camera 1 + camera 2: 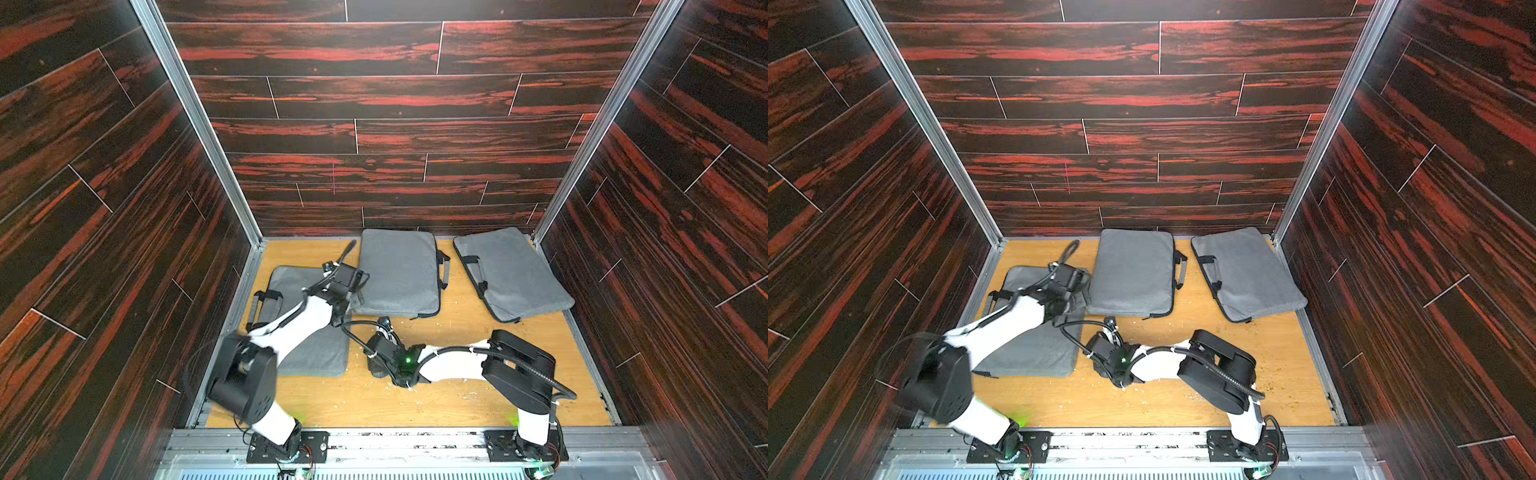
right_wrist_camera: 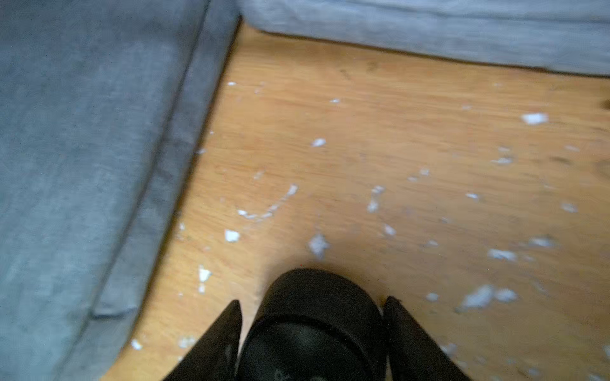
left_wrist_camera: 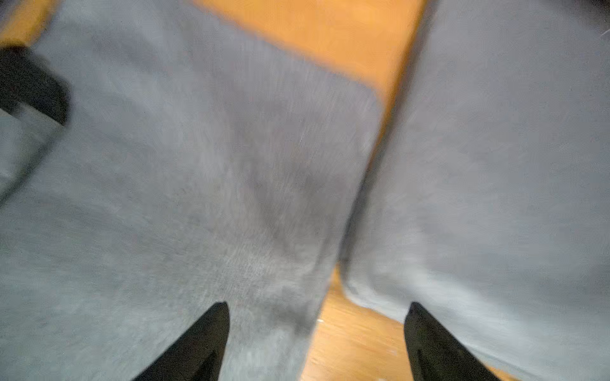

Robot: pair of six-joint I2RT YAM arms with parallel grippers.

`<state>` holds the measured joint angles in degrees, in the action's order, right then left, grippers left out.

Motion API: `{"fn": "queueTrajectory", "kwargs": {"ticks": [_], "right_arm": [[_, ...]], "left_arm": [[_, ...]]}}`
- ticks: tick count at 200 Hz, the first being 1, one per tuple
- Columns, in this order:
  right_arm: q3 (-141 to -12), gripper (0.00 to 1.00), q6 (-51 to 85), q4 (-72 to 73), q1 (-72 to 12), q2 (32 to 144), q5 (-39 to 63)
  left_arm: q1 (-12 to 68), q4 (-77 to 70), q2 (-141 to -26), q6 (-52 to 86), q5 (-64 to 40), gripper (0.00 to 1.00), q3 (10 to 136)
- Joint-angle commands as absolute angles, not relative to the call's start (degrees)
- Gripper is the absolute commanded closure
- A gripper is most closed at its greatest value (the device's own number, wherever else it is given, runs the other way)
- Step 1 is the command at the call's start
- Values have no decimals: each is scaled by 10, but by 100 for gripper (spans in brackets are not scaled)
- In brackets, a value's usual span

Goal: Put the mouse into the laptop bag
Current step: Adjust the zippered laptop bag at the center of the board.

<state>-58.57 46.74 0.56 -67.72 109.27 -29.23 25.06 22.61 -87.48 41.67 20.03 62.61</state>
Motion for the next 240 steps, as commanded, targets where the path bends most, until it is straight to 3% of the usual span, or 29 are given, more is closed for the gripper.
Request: {"fn": "queueTrajectory", "kwargs": {"ticks": [1, 21, 61, 100, 152, 240], "right_arm": [[-547, 29, 471, -65, -689, 1093, -297], [-562, 23, 461, -84, -709, 1100, -309], [-562, 22, 477, -116, -719, 1115, -309], [-524, 36, 479, -60, -718, 1103, -304], [-480, 46, 473, -67, -690, 998, -370], [-368, 50, 424, -132, -460, 672, -419]], "left_arm": [[251, 217, -816, 432, 215, 14, 612], [251, 165, -778, 446, 214, 13, 574], [251, 14, -724, 469, 178, 8, 464], [250, 64, -726, 457, 199, 8, 472], [254, 27, -772, 417, 80, 9, 491], [369, 181, -1090, 304, 104, 13, 852]]}}
